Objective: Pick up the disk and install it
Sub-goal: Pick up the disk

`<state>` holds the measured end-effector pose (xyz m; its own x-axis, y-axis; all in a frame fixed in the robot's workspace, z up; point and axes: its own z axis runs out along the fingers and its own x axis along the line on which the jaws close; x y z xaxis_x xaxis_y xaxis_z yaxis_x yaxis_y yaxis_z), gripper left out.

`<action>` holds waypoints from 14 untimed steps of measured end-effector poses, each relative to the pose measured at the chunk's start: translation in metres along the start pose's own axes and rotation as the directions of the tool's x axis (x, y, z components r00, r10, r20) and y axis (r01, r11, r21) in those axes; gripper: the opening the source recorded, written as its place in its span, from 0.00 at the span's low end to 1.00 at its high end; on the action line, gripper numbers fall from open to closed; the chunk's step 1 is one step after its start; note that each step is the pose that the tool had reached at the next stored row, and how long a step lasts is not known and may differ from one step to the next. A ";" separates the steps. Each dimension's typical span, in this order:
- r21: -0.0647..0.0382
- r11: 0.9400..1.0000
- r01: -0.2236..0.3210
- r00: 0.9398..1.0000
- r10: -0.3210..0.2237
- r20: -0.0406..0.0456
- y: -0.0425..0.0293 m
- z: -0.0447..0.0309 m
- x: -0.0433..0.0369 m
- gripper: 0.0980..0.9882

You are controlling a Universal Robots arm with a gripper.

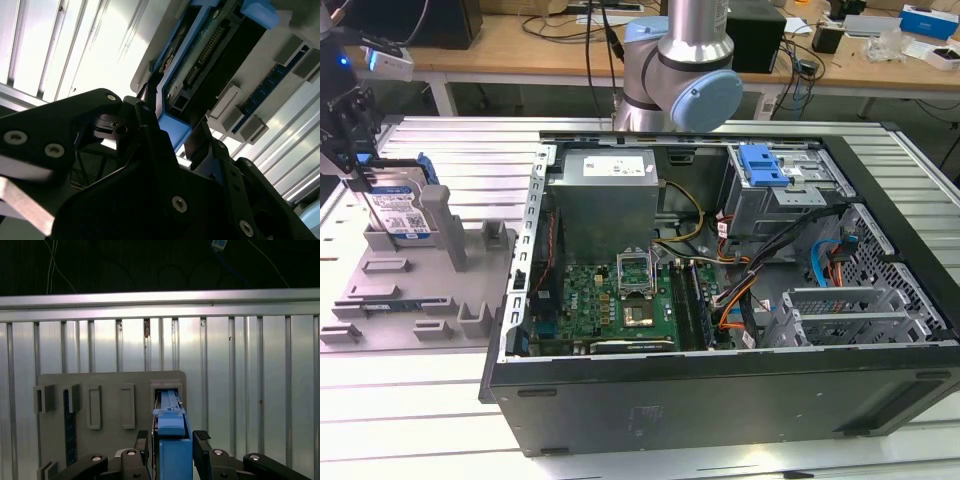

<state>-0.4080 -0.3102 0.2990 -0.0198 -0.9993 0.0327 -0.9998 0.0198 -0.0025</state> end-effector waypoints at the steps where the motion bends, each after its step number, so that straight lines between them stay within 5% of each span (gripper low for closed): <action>1: 0.000 1.000 0.000 1.000 0.000 0.000 0.0000 0.0001 0.0000 0.43; 5: 0.000 1.000 0.000 1.000 0.000 0.000 0.0000 0.0002 0.0000 0.41; 6: 0.000 1.000 0.000 1.000 0.000 0.000 0.0000 0.0002 0.0000 0.33; 14: 0.000 1.000 0.000 1.000 0.000 0.000 0.0000 0.0006 0.0000 0.33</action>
<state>-0.4080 -0.3102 0.2984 -0.0199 -0.9993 0.0327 -0.9998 0.0198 -0.0024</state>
